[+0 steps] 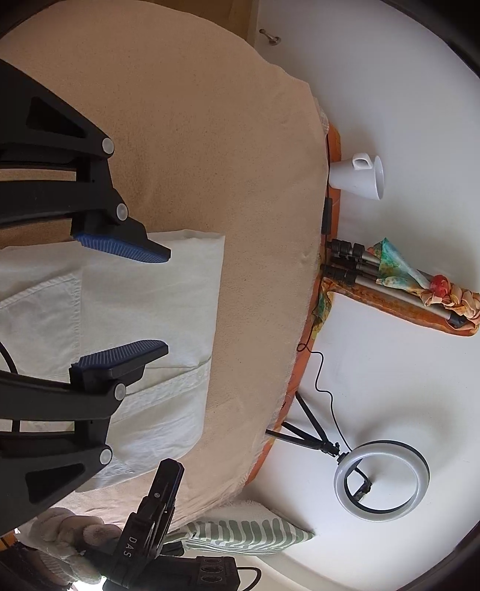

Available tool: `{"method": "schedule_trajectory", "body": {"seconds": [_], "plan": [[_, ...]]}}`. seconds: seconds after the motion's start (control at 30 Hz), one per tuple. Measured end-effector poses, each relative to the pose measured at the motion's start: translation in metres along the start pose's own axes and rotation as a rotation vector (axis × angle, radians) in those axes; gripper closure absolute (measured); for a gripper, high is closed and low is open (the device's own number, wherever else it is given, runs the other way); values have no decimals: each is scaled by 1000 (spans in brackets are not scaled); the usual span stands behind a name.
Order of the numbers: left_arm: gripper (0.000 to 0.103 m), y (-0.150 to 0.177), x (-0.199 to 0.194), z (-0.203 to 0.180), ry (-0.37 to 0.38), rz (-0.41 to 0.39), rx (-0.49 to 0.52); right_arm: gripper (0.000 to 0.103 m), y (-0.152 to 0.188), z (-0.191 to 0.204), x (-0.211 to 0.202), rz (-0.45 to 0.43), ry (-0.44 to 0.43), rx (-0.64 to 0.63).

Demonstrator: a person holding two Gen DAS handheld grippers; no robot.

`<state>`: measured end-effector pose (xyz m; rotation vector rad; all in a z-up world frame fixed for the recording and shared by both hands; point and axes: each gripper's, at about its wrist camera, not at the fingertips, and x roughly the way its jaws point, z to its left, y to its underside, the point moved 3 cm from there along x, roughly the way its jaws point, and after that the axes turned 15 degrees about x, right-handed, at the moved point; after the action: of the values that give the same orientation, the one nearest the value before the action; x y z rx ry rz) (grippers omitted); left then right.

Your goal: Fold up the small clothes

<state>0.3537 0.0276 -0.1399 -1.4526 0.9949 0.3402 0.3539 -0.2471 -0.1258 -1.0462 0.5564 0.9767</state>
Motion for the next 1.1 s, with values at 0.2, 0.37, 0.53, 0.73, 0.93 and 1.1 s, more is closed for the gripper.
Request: {"method": "schedule_trajectory", "body": {"seconds": [0.2,0.37,0.53,0.73,0.93,1.1], "plan": [[55,20,36,16,-31,98,-5,72,4,-9,37,74,53,-14],[52,37,39,21,5,57,-19,72,20,-15,52,87,80,-63],[53,34,28,23,5,55,-44,69,17,-18,37,83,32,-29],[59,10,19,33,-104,18,6,66,-5,-30,32,47,67,-3],[56,21,32,45,-151,70,16,66,-14,-51,47,65,136,37],[60,41,21,51,-201,97,41,58,-9,-69,37,46,228,32]]}}
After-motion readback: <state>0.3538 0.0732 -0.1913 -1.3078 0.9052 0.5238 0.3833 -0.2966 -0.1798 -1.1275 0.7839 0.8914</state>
